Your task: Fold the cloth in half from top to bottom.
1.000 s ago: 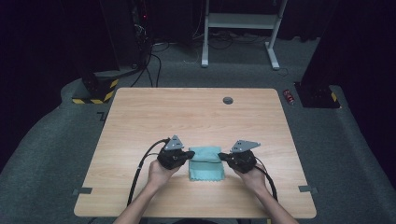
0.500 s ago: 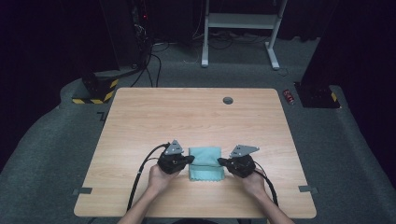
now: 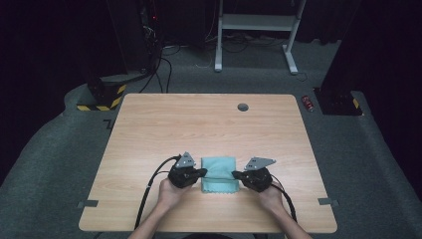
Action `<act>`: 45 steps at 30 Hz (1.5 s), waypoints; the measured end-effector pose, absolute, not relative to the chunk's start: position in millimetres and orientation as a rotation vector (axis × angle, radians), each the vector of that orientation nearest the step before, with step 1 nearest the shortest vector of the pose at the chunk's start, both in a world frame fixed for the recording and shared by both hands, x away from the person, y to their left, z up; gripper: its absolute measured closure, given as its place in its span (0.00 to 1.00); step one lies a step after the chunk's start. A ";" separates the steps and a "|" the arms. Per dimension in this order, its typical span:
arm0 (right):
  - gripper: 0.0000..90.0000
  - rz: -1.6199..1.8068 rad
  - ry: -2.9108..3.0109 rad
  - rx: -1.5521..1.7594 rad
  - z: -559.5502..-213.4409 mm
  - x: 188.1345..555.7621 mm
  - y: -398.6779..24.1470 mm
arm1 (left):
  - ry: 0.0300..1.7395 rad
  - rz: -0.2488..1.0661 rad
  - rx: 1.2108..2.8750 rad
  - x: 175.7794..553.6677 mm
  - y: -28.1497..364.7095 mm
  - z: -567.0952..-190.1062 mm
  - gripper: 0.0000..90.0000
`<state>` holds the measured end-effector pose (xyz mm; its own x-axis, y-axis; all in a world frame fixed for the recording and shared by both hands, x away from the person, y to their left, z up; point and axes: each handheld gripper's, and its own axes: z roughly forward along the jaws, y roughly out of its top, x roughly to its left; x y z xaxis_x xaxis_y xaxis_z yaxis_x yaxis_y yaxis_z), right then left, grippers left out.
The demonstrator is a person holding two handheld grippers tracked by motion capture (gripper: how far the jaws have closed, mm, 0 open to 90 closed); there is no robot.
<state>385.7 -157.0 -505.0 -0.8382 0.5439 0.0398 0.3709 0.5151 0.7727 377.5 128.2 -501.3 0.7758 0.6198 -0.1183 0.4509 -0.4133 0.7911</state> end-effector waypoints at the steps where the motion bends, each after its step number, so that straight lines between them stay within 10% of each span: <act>1: 1.00 1.229 2.547 0.782 -505.3 385.4 -157.0 | 0.797 0.239 2.079 377.3 128.3 -501.8 0.99; 45: 0.88 1.211 2.597 0.778 -510.6 364.4 -168.3 | 0.792 0.160 2.077 353.1 126.5 -509.4 0.89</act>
